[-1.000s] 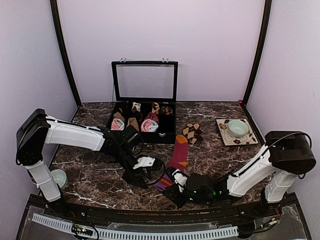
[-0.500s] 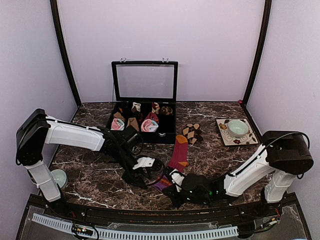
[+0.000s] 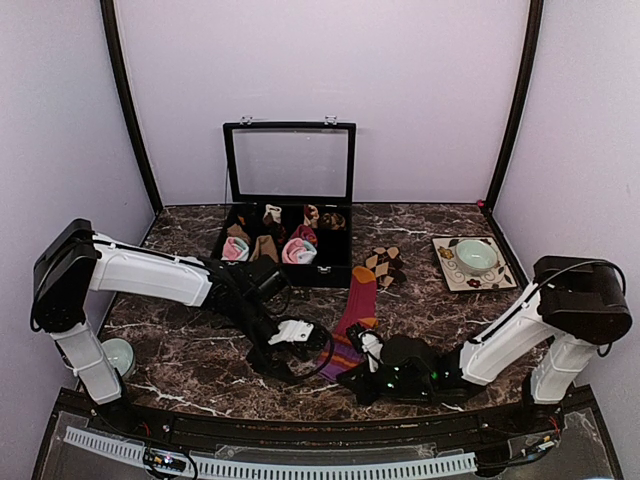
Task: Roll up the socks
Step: Roll the sock at the center of the board.
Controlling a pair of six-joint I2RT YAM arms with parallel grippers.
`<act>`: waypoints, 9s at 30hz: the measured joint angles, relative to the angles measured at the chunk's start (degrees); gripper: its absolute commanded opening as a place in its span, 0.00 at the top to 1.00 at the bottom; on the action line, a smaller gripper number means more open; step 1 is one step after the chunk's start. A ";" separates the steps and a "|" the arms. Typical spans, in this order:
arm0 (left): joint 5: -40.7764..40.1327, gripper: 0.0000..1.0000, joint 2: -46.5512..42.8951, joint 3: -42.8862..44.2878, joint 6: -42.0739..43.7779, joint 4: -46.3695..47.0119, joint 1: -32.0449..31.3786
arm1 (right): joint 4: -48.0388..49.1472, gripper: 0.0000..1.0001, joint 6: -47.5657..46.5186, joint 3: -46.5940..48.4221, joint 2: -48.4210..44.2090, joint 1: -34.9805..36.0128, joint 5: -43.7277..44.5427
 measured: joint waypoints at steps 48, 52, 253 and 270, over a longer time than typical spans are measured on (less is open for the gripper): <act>-9.07 0.96 9.53 6.16 6.23 5.31 -6.08 | 2.75 0.70 8.48 -8.22 -12.09 -3.85 -7.52; -8.26 0.99 11.39 8.46 6.08 3.82 -6.08 | -1.05 0.67 3.28 -8.37 -16.98 -2.16 -3.78; 9.77 0.90 34.40 42.12 -0.79 -32.74 -1.18 | -10.08 0.63 -41.09 -2.36 -11.04 8.74 9.68; 9.57 0.89 34.51 42.12 -0.26 -33.62 -1.18 | -3.98 0.84 -41.62 -3.34 -4.85 4.52 9.49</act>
